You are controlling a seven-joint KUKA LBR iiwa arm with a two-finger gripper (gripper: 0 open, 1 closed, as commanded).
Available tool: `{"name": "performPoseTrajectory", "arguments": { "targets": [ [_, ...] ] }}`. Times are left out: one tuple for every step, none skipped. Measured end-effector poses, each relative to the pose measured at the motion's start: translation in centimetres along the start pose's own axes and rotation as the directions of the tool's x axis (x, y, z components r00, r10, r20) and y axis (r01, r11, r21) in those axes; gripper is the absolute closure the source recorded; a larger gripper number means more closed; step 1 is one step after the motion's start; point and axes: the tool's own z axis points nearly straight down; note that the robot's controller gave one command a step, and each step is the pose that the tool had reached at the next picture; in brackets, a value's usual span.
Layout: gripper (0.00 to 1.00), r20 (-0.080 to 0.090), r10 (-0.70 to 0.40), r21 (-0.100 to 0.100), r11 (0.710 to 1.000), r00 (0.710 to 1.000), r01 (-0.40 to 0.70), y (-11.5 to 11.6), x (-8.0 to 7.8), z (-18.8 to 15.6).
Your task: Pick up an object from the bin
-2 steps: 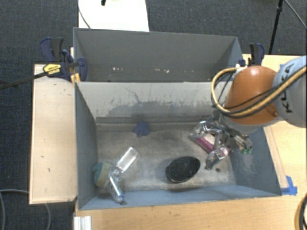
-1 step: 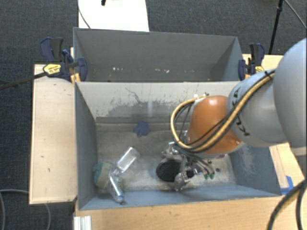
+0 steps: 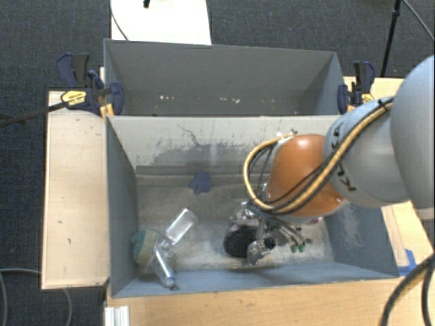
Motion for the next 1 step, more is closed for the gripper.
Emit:
{"name": "performPoseTrajectory", "arguments": {
  "targets": [
    [1.0,-0.003,-0.232,0.0,0.973,0.973,0.232,-1.51,-2.09,-20.13]
  ]
}}
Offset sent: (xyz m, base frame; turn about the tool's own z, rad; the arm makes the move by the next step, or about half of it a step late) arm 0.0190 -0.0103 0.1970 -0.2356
